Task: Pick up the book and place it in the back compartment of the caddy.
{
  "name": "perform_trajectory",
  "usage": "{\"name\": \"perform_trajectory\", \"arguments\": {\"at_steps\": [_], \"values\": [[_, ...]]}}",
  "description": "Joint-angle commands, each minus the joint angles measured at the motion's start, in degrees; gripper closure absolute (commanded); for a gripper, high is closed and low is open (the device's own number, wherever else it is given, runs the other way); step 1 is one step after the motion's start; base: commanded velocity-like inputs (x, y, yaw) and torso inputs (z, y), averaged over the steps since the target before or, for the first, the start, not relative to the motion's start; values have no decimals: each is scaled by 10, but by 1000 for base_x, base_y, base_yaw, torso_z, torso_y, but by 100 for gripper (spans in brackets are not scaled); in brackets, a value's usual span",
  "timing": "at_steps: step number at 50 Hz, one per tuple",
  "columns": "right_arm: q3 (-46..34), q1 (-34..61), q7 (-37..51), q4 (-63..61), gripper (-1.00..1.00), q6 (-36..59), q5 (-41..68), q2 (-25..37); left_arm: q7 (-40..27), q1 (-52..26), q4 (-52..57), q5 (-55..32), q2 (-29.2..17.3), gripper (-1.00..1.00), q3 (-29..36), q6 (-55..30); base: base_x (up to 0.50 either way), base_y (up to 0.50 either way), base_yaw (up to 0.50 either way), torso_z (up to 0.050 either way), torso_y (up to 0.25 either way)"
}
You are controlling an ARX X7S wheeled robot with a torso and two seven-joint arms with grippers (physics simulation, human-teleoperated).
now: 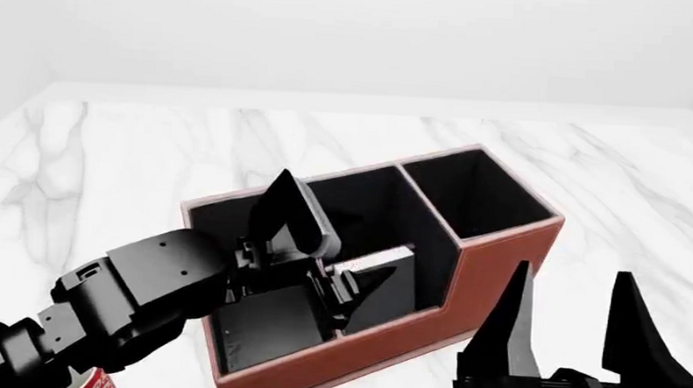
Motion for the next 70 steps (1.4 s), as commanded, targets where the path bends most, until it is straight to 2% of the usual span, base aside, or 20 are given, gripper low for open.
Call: {"name": "perform_trajectory", "arguments": {"at_steps": [1, 17, 26, 35, 38, 40, 42, 43, 44, 47, 51, 53, 56, 57, 59, 60, 61, 63, 67, 70], "values": [[9, -1, -9, -1, -100, 1, -13, -9, 13, 5, 12, 13, 4, -100, -13, 14, 0, 0, 0, 0, 0], [6, 0, -7, -2, -100, 2, -14, -7, -13, 6, 95, 16, -24, -100, -9, 4, 0, 0, 0, 0, 0], [6, 1, -7, -4, -100, 3, -13, -4, -66, 3, 245, -13, -95, -100, -31, -3, 0, 0, 0, 0, 0], [5, 1, -6, -6, -100, 2, -13, -3, -116, 14, 279, -27, -141, -100, -62, 14, 0, 0, 0, 0, 0], [4, 1, -6, -3, -100, 0, -15, -4, -151, 43, 319, -6, -173, -100, -73, 48, 0, 0, 0, 0, 0], [4, -1, -5, -7, -100, 1, -17, -3, -175, 65, 323, -44, -189, -100, -89, 66, 0, 0, 0, 0, 0], [5, -1, -5, -8, -100, 2, -15, -2, -199, 83, 333, -21, -199, -100, -90, 79, 0, 0, 0, 0, 0], [3, 0, -5, -7, -100, 2, -18, -3, -264, 169, 391, 5, -285, -100, -121, 165, 0, 0, 0, 0, 0], [4, 0, -4, -6, -100, 2, -18, -4, -268, 225, 395, 10, -324, -100, -122, 251, 0, 0, 0, 0, 0], [5, -1, -3, -8, -100, 2, -19, -3, -298, 277, 413, 63, -344, -100, -113, 312, 0, 0, 0, 0, 0], [7, 2, 2, -7, -100, 17, -19, -3, -389, 383, 410, 195, -352, -100, -97, 401, 0, 0, 0, 0, 0], [5, 5, 3, -6, -100, 32, -17, -2, -434, 443, 366, 242, -341, -100, -96, 471, 0, 0, 0, 0, 0], [-5, 17, -5, 0, -100, 67, 22, 5, -417, 495, 264, 163, -299, -100, -92, 580, 0, 0, 0, 0, 0], [-5, 30, -5, 17, -100, 86, 44, 4, -370, 508, 201, 77, -268, -100, -92, 631, 0, 0, 0, 0, 0], [-8, 45, -13, 35, -100, 106, 90, 5, -278, 481, 154, -73, -231, -100, -99, 616, 0, 0, 0, 0, 0], [-9, 53, -13, 44, -100, 120, 103, 5, -271, 465, 129, -159, -216, -100, -106, 596, 0, 0, 0, 0, 0], [-10, 61, -13, 54, -100, 129, 111, 2, -270, 471, 115, -219, -206, -100, -121, 618, 0, 0, 0, 0, 0], [-12, 67, -12, 65, -100, 138, 118, 0, -268, 482, 112, -210, -203, -100, -128, 641, 0, 0, 0, 0, 0], [6, 58, 1, 68, -100, 119, 109, -2, -322, 510, 126, -113, -211, -100, -140, 683, 0, 0, 0, 0, 0], [46, 51, 28, 55, -100, 93, 89, 1, -433, 563, 159, 9, -226, -100, -214, 728, 0, 0, 0, 0, 0]]}}
